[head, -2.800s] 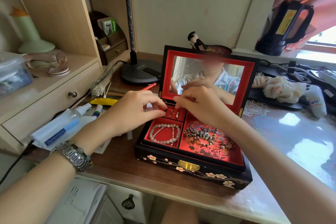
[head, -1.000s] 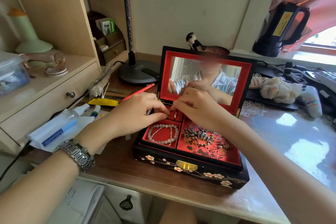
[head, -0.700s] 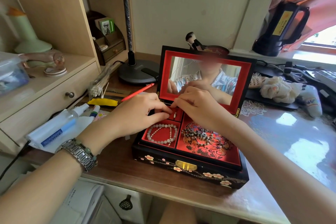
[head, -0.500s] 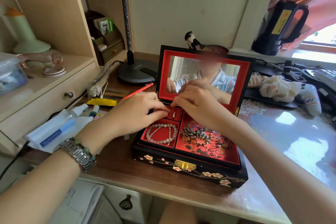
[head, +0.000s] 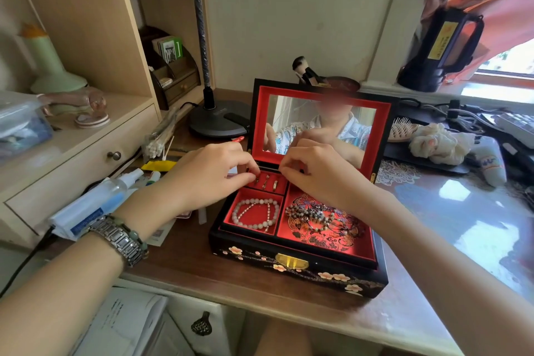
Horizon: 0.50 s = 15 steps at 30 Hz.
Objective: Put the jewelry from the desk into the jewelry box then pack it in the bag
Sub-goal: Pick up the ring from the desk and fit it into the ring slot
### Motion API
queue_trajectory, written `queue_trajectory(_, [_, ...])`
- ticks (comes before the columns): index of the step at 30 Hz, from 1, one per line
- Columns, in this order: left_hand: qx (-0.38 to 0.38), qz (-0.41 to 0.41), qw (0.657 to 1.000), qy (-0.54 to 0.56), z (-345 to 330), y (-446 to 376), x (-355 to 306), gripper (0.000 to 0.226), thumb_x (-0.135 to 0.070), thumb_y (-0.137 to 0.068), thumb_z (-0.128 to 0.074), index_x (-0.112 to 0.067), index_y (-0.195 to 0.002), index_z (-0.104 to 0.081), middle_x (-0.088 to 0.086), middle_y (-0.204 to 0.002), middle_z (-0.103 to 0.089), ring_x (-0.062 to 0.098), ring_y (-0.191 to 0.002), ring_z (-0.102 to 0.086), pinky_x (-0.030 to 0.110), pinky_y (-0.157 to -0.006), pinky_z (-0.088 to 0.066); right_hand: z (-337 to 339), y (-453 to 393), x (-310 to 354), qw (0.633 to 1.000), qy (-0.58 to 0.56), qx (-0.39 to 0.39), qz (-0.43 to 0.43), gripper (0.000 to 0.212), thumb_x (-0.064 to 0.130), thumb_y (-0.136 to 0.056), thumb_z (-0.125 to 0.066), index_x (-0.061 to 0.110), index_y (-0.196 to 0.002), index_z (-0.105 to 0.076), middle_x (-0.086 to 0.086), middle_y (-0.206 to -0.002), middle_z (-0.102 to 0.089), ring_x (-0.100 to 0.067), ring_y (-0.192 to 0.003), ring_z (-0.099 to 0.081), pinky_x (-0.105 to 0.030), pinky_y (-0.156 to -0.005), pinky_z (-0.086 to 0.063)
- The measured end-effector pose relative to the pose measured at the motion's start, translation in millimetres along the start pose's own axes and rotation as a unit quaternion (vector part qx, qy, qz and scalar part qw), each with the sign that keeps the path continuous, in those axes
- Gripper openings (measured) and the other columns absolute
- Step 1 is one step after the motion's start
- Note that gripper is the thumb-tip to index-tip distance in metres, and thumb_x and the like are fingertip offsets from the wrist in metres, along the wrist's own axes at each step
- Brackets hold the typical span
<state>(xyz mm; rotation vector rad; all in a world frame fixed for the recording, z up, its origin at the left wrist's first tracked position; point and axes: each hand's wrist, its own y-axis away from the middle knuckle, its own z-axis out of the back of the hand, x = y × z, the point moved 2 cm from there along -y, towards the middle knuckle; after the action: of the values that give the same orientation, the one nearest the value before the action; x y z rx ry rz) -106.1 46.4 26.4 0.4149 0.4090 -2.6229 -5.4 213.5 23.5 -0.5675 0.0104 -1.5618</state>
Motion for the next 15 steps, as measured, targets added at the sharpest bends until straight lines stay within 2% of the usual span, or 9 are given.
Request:
queue_trajectory(3, [-0.008,-0.005,0.998,-0.06,6.1,0.0,-3.1,0.02,-0.034,-0.091,-0.055,-0.029,-0.107,-0.064,-0.013,-0.105,-0.057,0.006,-0.095,-0.055,0.03,-0.076,-0.05,4.3,2.7,1.1,0.999,0.053,-0.002,0.01,0.015,0.02,-0.088,-0.054,0.015,-0.09,-0.068,-0.002,-0.093,-0.061,-0.021,-0.08,-0.06,-0.042,-0.069,-0.054])
queue_trajectory(7, [-0.01,-0.017,0.994,-0.112,13.5,-1.3,-5.1,0.02,-0.034,-0.092,-0.053,-0.029,-0.108,-0.063,-0.01,-0.104,-0.058,0.01,-0.095,-0.058,0.037,-0.077,-0.053,16.5,10.6,1.5,0.996,0.092,0.006,0.007,0.015,0.02,-0.087,-0.054,0.016,-0.094,-0.067,-0.002,-0.1,-0.061,-0.023,-0.088,-0.06,-0.043,-0.073,-0.054])
queue_trajectory(10, [-0.019,-0.025,0.985,-0.169,22.1,-7.5,-9.3,0.019,-0.034,-0.092,-0.051,-0.032,-0.106,-0.064,-0.011,-0.101,-0.058,0.009,-0.092,-0.059,0.03,-0.072,-0.05,32.9,17.7,0.5,0.992,0.124,0.004,-0.003,0.015,0.02,-0.088,-0.053,0.018,-0.097,-0.065,0.0,-0.1,-0.058,-0.023,-0.087,-0.058,-0.041,-0.069,-0.053])
queue_trajectory(12, [-0.029,-0.037,0.978,-0.204,31.0,-13.7,-12.4,0.02,-0.036,-0.092,-0.05,-0.032,-0.107,-0.064,-0.011,-0.1,-0.058,0.011,-0.089,-0.06,0.03,-0.069,-0.05,44.9,21.5,-2.0,0.989,0.144,0.001,-0.015,0.016,0.022,-0.089,-0.053,0.019,-0.101,-0.063,0.001,-0.101,-0.056,-0.023,-0.087,-0.057,-0.037,-0.065,-0.051])
queue_trajectory(15, [-0.043,-0.052,0.968,-0.241,48.9,-24.7,-17.5,0.022,-0.035,-0.091,-0.052,-0.031,-0.11,-0.063,-0.009,-0.103,-0.06,0.015,-0.096,-0.061,0.034,-0.077,-0.05,62.6,25.4,-8.9,0.984,0.173,-0.002,-0.03,0.02,0.026,-0.09,-0.054,0.022,-0.109,-0.06,0.002,-0.113,-0.056,-0.022,-0.096,-0.058,-0.033,-0.068,-0.048])
